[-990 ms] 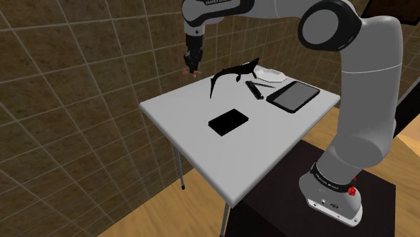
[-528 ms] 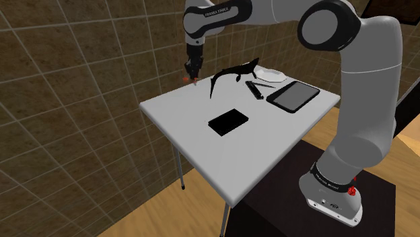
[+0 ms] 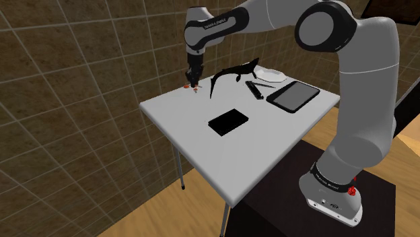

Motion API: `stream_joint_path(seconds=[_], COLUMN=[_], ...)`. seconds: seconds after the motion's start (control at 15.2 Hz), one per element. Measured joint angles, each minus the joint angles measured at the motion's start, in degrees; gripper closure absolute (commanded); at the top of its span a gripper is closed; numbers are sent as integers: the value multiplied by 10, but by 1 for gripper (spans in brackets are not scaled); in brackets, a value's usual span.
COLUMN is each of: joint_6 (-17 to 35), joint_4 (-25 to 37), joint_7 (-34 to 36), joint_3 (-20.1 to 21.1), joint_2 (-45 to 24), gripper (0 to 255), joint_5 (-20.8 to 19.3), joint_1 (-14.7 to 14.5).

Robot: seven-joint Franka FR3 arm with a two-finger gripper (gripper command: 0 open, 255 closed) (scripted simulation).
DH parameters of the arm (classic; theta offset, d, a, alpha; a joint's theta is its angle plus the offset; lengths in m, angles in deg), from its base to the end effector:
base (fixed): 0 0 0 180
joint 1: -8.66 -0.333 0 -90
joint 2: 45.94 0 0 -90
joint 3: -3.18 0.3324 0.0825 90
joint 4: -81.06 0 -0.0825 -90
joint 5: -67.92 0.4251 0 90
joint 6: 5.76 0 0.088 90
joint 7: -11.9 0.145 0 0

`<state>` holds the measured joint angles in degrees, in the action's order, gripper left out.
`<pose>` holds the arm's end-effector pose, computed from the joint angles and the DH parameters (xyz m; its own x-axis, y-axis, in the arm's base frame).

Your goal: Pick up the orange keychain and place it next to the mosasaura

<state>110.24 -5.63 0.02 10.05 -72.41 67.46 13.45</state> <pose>0.7401 0.0152 0.3640 0.9714 0.2296 0.0608 0.2319 -0.9721 -0.0341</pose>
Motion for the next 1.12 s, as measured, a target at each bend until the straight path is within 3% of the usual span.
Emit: stream_joint_path(seconds=[0.66,1.06,1.12], joint_6=[64,67,67], joint_4=[-39,-39,-39], joint_7=[-1,0,0], joint_3=[-2,-2,-2], joint_2=[-25,-28,-28], gripper=[255,255,0], joint_5=[-2,-3,-3], joint_1=[0,-1,-1])
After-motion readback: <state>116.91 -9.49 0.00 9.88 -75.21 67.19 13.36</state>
